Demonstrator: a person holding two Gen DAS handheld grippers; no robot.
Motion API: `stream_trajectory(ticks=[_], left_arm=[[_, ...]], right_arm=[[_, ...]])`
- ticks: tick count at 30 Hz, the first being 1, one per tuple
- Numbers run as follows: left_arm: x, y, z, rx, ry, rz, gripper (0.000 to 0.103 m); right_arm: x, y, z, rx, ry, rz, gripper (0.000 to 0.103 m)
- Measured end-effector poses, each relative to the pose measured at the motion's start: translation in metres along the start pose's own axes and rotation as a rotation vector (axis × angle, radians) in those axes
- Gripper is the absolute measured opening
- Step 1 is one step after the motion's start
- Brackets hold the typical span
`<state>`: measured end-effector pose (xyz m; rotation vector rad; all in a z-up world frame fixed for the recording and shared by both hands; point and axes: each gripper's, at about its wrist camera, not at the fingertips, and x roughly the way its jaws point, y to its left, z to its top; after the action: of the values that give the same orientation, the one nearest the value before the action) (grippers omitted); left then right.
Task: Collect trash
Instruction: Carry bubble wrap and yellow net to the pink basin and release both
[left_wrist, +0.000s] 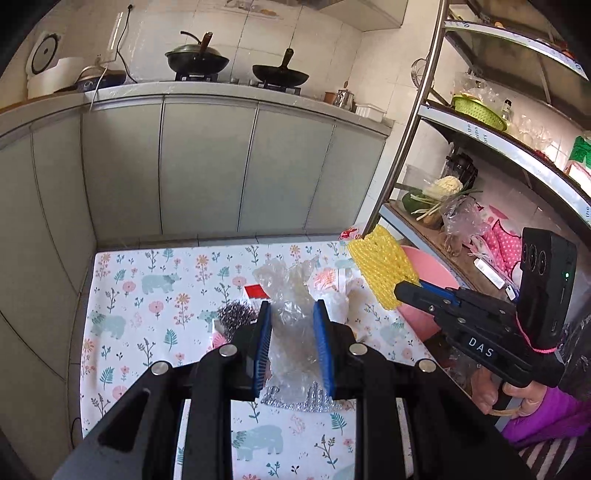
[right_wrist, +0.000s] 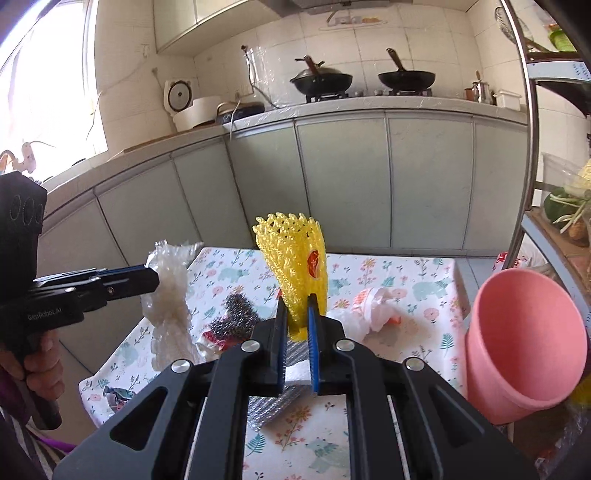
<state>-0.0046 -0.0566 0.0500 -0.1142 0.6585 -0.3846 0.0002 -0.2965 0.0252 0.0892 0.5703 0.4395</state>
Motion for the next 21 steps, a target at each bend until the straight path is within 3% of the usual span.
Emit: stream_trajectory(ticks=[9, 21], left_arm=[[0.003, -0.035, 0.035, 0.059, -0.103, -0.038, 0.022], [0.048, -0.105, 0.076, 0.107, -0.168, -0.187, 0.022]], right_arm=[[-0.027, -0.027, 0.01, 0.032, -0.093, -0.089, 0.01], [-0.065, -0.081, 0.01, 0.108, -0.192, -0.271, 0.01]])
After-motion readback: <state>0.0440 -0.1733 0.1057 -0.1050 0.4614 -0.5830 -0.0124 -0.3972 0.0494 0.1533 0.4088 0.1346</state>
